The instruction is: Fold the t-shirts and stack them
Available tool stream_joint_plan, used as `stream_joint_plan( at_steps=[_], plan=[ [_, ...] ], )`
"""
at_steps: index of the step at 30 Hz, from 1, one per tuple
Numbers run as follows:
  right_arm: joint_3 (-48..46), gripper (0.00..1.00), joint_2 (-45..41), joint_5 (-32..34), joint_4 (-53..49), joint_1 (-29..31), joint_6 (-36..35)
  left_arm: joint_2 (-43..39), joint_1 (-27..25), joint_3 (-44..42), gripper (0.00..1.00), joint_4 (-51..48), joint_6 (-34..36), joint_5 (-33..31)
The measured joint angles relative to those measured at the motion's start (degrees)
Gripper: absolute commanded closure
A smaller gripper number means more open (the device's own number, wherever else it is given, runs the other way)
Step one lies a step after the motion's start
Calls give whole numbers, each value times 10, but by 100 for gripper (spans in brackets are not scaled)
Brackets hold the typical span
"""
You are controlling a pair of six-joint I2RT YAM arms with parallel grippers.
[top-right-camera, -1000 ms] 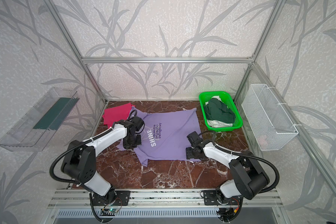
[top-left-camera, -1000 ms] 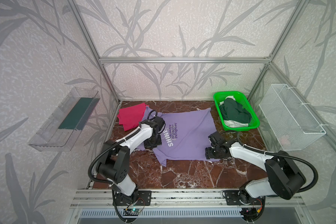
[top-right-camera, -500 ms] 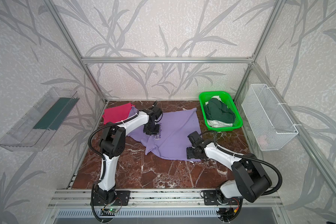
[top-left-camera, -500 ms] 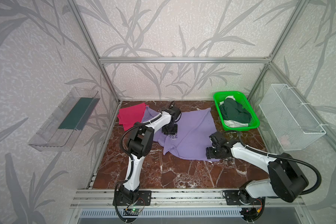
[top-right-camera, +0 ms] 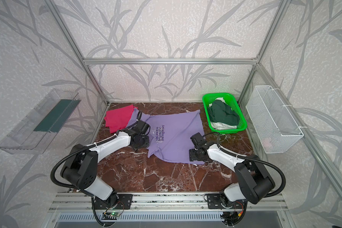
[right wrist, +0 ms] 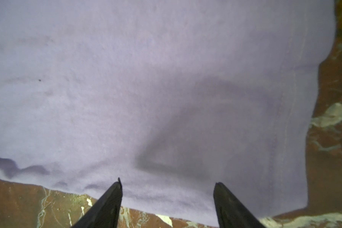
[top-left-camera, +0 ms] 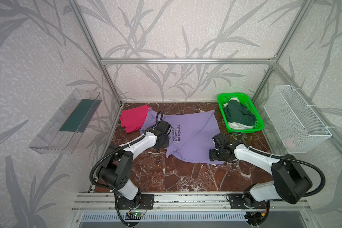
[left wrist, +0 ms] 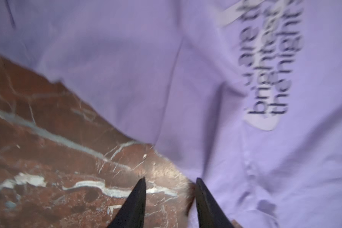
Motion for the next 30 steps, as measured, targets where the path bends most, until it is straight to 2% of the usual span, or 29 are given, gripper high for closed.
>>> stream_joint_plan(
  at_steps=[4, 13, 18, 25, 30],
  plan=[
    [0, 26, 0, 0, 0, 0, 0, -1, 29, -44, 61, 37, -19, 35],
    [0, 26, -4, 0, -1, 0, 2, 18, 41, -38, 66, 109, -35, 74],
    [0, 26, -6, 0, -6, 0, 2, 51, 42, -24, 78, 122, -36, 85],
    [0, 26, -9, 0, -10, 0, 2, 52, 41, -19, 100, 119, -45, 85],
    [0, 26, -9, 0, -10, 0, 2, 34, 41, -20, 100, 78, -51, 72]
  ],
)
